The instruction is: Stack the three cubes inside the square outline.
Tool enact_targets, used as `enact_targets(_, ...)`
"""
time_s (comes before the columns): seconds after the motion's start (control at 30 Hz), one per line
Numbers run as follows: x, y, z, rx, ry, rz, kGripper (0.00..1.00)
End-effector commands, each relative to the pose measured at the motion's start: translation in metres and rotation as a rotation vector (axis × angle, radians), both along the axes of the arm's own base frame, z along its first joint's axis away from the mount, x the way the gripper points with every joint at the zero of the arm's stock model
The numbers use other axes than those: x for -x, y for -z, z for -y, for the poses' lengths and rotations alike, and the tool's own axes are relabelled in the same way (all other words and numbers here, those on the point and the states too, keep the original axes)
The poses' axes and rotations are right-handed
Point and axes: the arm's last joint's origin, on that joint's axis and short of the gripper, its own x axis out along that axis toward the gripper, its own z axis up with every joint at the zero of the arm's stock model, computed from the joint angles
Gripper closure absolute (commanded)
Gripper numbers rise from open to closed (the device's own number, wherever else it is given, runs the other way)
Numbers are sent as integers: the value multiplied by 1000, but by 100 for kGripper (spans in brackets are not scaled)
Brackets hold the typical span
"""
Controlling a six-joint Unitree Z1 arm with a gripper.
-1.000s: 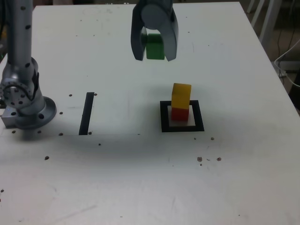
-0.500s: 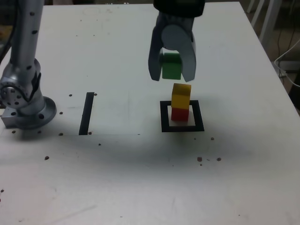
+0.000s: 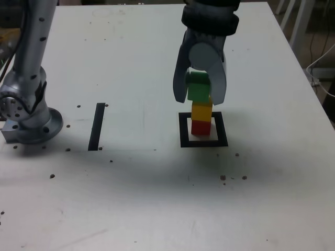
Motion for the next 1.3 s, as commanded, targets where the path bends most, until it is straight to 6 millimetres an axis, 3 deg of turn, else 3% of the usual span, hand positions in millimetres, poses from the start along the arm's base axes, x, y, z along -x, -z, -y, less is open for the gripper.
enact_targets(0.0,-4,5,0,2,4,-4,73)
enact_targets(0.43,-10,14,-5,-12,4,-2,71)
enact_targets(0.5,-10,16,-6,-13,5,-7,61)
enact_targets(0.67,-11,19,-7,-12,11,-6,11)
enact_targets(0.73,-11,20,-7,-12,11,-5,2)
enact_targets(1.0,-9,17,-8,-20,12,6,0)
enact_targets(1.27,21,-14,-13,-104,-25,68,0)
